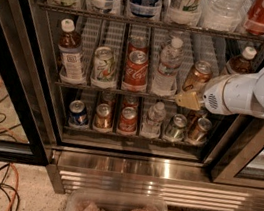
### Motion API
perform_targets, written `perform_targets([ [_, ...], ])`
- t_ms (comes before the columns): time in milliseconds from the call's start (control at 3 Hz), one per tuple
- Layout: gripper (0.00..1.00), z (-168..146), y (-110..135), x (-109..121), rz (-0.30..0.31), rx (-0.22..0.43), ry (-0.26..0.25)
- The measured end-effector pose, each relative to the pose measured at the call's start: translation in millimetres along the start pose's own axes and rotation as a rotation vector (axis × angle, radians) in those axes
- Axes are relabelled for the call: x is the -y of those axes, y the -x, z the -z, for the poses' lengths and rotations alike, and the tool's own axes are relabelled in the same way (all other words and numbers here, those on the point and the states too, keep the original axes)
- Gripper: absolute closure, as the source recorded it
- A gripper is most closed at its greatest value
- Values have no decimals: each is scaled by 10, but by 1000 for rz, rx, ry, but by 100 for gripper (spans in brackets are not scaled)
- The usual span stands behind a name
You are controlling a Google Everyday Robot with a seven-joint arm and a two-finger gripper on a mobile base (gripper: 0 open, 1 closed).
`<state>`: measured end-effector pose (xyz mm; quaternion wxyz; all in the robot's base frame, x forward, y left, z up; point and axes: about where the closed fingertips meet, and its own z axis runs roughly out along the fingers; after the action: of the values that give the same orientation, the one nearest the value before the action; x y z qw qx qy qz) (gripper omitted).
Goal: Pick orange can from middle shelf of fridge
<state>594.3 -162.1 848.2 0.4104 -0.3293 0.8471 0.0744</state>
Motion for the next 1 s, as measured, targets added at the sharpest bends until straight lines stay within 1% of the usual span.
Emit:
perform_targets([
  [333,43,0,0,0,0,0,0],
  [667,19,0,0,0,0,0,0],
  [1000,0,0,1,-1,0,0,0],
])
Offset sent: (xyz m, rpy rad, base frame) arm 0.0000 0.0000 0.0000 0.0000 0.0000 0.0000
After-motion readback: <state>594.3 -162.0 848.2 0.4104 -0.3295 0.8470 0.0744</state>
